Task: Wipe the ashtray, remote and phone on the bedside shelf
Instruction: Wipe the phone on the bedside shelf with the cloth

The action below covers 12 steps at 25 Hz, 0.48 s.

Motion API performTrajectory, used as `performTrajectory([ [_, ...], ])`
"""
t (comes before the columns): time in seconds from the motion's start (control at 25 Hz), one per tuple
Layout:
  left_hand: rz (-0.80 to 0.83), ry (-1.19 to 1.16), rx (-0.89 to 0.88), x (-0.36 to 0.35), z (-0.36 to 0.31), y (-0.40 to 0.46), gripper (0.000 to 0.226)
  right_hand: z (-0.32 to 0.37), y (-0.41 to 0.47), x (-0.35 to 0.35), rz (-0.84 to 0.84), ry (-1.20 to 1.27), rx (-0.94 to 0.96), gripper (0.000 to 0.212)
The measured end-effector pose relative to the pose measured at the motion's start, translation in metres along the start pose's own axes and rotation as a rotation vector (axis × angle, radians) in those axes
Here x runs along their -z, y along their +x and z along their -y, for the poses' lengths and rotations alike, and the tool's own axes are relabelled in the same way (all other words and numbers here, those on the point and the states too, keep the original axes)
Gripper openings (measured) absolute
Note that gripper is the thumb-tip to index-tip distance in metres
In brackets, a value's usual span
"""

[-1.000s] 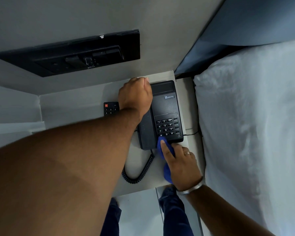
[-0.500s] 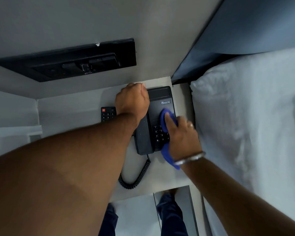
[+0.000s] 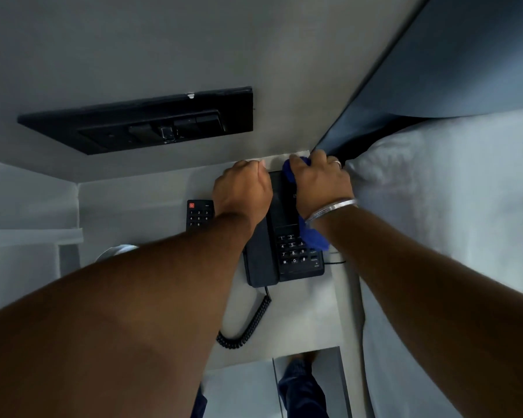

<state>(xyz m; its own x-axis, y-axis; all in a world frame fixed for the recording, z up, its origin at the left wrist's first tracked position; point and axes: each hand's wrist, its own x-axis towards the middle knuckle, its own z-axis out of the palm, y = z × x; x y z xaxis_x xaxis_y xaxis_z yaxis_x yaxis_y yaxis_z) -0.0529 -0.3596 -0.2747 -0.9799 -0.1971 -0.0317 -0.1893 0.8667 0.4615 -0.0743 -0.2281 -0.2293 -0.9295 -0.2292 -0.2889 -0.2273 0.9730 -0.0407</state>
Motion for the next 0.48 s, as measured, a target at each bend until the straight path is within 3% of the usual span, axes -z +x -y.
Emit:
performTrajectory([
  [0.24,0.017,-0.014,0.046,0.006,-0.004,0.000,0.041,0.001,-0.113,-0.025,0.221,0.134,0.220,0.070],
  [0.36,0.134,-0.119,0.054,0.016,-0.002,0.003,0.046,-0.014,-0.107,-0.007,0.114,0.195,0.204,0.071],
  [0.48,0.285,-0.219,0.043,0.031,0.022,0.021,0.041,-0.010,-0.068,0.013,-0.010,0.149,0.407,0.072],
])
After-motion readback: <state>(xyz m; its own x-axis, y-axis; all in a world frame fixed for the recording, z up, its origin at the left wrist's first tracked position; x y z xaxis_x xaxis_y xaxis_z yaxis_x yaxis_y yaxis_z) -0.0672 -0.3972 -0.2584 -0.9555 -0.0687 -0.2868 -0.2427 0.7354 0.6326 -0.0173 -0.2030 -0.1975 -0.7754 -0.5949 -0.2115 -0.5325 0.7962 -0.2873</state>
